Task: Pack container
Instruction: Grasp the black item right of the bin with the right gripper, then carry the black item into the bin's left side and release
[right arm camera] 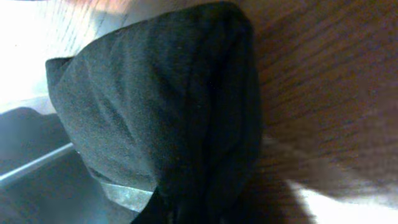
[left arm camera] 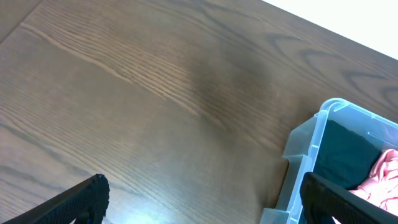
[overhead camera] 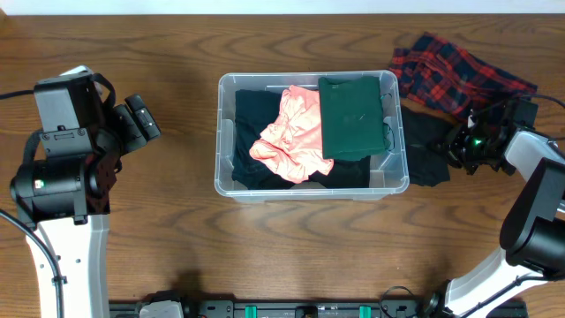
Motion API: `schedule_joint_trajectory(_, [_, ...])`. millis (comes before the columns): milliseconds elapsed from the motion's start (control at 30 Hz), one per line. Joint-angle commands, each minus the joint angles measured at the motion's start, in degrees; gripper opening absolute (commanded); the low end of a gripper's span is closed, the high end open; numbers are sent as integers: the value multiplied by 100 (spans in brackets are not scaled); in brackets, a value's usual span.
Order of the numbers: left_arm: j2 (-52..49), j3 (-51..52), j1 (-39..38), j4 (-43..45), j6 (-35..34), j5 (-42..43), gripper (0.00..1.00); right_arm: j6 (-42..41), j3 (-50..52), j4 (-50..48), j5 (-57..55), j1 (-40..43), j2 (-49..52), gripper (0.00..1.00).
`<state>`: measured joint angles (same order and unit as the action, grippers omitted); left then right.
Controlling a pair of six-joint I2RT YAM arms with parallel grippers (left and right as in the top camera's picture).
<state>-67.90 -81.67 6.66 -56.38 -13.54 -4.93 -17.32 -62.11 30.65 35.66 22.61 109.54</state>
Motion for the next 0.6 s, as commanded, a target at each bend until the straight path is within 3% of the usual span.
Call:
schedule_joint_trajectory(0, [-26,11,28,2,-50,-70,98,90,-4,212,127,-24,-579,2])
schedule_joint_trajectory(167, [-26,11,28,2,-50,-70,98,81,-9,407,544,-61,-2223,1])
schedule_joint_trajectory(333, [-26,11,28,2,-50,-70,98,-531,-9,387,619,-341,-3794,1])
schedule_joint_trajectory(567, [-26,11,28,2,-50,-70,98,-1692,-7,-219,662,-1648,-4271,1])
